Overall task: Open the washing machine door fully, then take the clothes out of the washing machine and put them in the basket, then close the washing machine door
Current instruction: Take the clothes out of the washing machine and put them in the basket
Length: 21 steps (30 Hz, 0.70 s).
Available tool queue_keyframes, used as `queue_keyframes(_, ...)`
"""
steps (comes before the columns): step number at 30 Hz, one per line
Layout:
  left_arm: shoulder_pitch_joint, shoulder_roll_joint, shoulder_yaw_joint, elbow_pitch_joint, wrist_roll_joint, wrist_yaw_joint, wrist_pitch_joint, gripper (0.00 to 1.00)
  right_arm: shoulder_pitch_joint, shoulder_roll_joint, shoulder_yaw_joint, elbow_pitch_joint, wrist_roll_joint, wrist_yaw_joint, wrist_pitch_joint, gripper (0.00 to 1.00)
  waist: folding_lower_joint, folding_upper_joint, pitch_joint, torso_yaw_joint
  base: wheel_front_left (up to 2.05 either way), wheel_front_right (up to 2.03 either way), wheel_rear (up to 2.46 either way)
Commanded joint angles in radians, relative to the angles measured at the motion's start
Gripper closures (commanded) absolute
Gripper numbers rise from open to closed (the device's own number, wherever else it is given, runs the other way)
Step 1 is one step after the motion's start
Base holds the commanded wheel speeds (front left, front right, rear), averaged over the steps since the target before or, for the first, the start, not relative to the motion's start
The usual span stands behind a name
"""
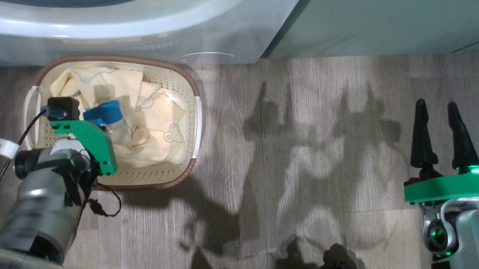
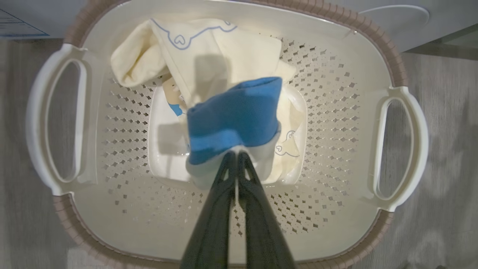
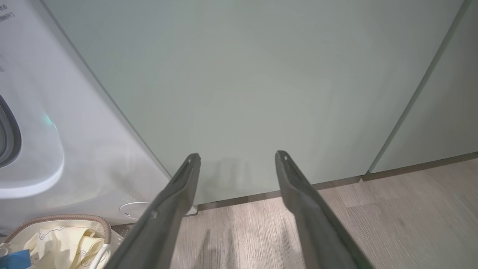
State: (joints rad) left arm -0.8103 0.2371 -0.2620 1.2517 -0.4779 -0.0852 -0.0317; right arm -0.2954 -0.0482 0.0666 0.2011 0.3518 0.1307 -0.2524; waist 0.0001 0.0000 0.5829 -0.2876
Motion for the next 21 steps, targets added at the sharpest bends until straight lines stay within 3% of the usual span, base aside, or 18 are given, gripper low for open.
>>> queue_keyframes(1, -0.020, 0.033, 0.021, -0.002, -0.003, -0.002, -0.015, 0.61, -0.004, -0.002, 0.011, -0.027, -0.006, 0.000, -0.009, 0.00, -0.0001, 0.0000, -0.005, 0.004, 0.00, 0.00, 0.00)
queue_keyframes(2, -0.020, 0.030, 0.022, 0.004, -0.006, -0.003, -0.018, 0.51, -0.004, -0.002, 0.011, -0.026, -0.007, 0.000, -0.009, 0.00, -0.0001, 0.0000, -0.008, 0.006, 0.00, 0.00, 0.00)
queue_keyframes(3, -0.020, 0.027, 0.020, 0.009, -0.008, -0.006, -0.020, 0.20, -0.004, -0.002, 0.012, -0.026, -0.008, 0.000, -0.009, 0.00, -0.0001, 0.0000, -0.012, 0.009, 0.00, 0.00, 0.00)
queue_keyframes(4, -0.019, 0.025, 0.019, 0.012, -0.010, -0.010, -0.024, 0.00, -0.003, -0.002, 0.014, -0.025, -0.010, 0.000, -0.009, 0.00, -0.0001, 0.0000, -0.016, 0.011, 0.00, 0.00, 0.00)
queue_keyframes(15, -0.008, 0.014, 0.011, 0.014, -0.036, -0.039, -0.171, 0.00, 0.030, -0.002, 0.016, -0.009, -0.020, 0.000, -0.009, 0.00, -0.0001, 0.0000, -0.129, 0.039, 0.00, 0.00, 0.00)
queue_keyframes(21, 0.016, 0.025, 0.007, -0.072, -0.081, -0.045, -0.221, 0.00, 0.063, -0.013, 0.016, 0.000, -0.025, 0.000, -0.009, 0.00, -0.0001, 0.0000, -0.221, 0.057, 0.00, 0.00, 0.00)
